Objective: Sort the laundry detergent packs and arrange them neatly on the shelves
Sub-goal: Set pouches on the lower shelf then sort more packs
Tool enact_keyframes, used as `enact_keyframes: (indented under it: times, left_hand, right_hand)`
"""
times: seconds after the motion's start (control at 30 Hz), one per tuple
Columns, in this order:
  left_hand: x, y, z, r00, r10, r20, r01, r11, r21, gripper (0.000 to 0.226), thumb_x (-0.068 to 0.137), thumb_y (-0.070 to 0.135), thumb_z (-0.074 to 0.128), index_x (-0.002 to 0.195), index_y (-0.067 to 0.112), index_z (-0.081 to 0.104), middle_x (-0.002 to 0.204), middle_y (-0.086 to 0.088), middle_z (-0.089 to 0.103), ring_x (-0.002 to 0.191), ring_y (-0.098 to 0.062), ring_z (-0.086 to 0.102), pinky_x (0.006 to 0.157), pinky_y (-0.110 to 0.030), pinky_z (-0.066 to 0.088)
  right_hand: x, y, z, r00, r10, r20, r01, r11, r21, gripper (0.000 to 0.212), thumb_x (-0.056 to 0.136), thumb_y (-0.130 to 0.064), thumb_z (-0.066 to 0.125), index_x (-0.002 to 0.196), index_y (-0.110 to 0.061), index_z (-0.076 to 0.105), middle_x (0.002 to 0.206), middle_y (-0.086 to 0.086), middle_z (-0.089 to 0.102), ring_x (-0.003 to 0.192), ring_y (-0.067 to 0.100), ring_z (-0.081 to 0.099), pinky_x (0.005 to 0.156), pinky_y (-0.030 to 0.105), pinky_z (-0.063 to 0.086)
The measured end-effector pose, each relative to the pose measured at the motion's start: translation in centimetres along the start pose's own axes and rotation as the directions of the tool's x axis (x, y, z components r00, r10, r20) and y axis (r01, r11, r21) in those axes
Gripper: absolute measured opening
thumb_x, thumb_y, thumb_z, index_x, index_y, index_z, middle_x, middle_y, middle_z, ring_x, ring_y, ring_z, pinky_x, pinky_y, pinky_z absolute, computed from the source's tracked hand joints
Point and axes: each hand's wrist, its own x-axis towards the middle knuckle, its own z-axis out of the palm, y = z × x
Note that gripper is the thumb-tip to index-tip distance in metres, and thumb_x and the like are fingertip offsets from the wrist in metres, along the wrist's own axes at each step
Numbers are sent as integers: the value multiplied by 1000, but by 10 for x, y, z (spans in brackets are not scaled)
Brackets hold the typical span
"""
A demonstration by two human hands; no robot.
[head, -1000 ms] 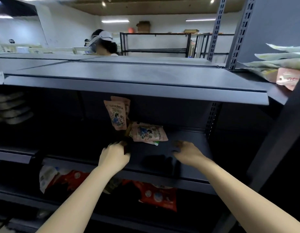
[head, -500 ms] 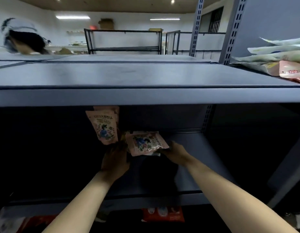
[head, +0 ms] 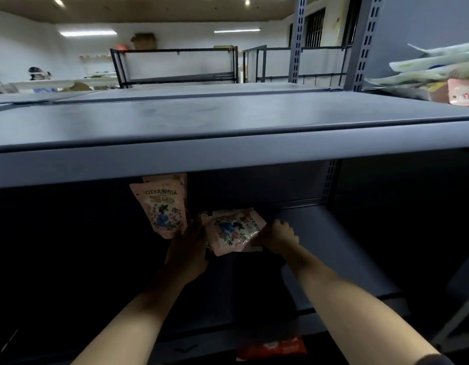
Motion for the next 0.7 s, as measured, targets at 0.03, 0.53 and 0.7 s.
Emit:
enact_keyframes:
  times: [0.03, 0.53, 0.7]
  left_hand:
    - [0, 1, 3, 1000, 1, -12, -1, 1000, -5, 73, 92, 27, 52, 151, 15, 12, 159, -5, 4, 146, -19, 7, 117, -36, 14]
    - [12, 28, -6, 998, 56, -30, -46, 960, 276, 56, 88, 20, 51, 140, 9, 34, 148, -13, 28, 138, -33, 21, 114, -42, 19]
    - [21, 44, -6, 996, 85, 14, -84, 911, 403, 39, 95, 15, 38, 133, 9, 47, 138, -13, 43, 131, -37, 33, 114, -51, 16]
  right_hand:
    - [3, -1, 0, 1000, 25, 5, -25, 1000, 10, 96, 62, -52, 80, 138, -14, 36, 139, 10, 40, 131, 28, 38, 106, 40, 31]
    - [-15, 15, -65, 830, -32, -557, 332, 830, 448, 22, 92, -11, 47, 114, -9, 48, 98, 21, 63, 93, 41, 60, 73, 38, 44]
    - [-37, 30, -83, 687, -236, -687, 501, 838, 213, 15, 92, -12, 44, 107, -10, 44, 90, 23, 64, 81, 44, 61, 62, 42, 47]
